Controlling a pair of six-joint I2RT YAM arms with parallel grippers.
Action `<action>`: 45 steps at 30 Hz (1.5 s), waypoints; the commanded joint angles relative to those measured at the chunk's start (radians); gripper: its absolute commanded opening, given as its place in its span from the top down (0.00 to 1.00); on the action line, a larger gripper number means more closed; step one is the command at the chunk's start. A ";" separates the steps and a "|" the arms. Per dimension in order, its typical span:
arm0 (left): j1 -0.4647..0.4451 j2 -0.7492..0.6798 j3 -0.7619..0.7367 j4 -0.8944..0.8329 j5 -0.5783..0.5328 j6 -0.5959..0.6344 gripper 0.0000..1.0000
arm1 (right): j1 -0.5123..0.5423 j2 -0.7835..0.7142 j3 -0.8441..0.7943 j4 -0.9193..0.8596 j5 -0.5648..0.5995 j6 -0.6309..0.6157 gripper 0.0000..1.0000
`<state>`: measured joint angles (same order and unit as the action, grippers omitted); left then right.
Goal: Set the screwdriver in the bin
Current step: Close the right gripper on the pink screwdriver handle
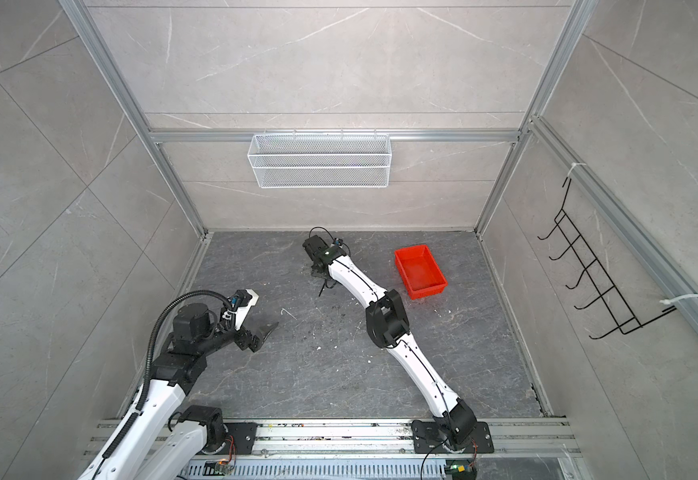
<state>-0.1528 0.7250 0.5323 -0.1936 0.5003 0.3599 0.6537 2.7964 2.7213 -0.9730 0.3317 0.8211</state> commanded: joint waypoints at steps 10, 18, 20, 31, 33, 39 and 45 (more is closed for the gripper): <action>-0.005 -0.010 0.004 0.030 0.028 0.014 0.00 | 0.001 0.064 0.060 -0.047 -0.049 -0.102 0.60; -0.005 -0.012 0.003 0.029 0.032 0.014 0.00 | -0.008 0.045 0.058 -0.128 0.010 -0.127 0.74; -0.005 -0.015 0.003 0.030 0.032 0.014 0.00 | -0.013 0.041 0.059 -0.155 0.024 -0.128 0.75; -0.006 -0.022 0.002 0.029 0.036 0.016 0.00 | -0.052 0.030 0.012 -0.167 -0.045 -0.233 0.74; -0.007 -0.020 0.003 0.029 0.037 0.016 0.00 | -0.060 0.032 0.009 -0.169 -0.069 -0.235 0.77; -0.007 -0.019 0.003 0.029 0.038 0.017 0.00 | -0.065 0.023 0.012 -0.173 -0.079 -0.257 1.00; -0.006 -0.019 0.004 0.027 0.040 0.018 0.00 | -0.065 -0.022 0.005 -0.170 -0.067 -0.301 1.00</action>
<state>-0.1558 0.7166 0.5323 -0.1936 0.5083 0.3603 0.6044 2.8063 2.7564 -1.0691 0.2558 0.5591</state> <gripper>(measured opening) 0.999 0.175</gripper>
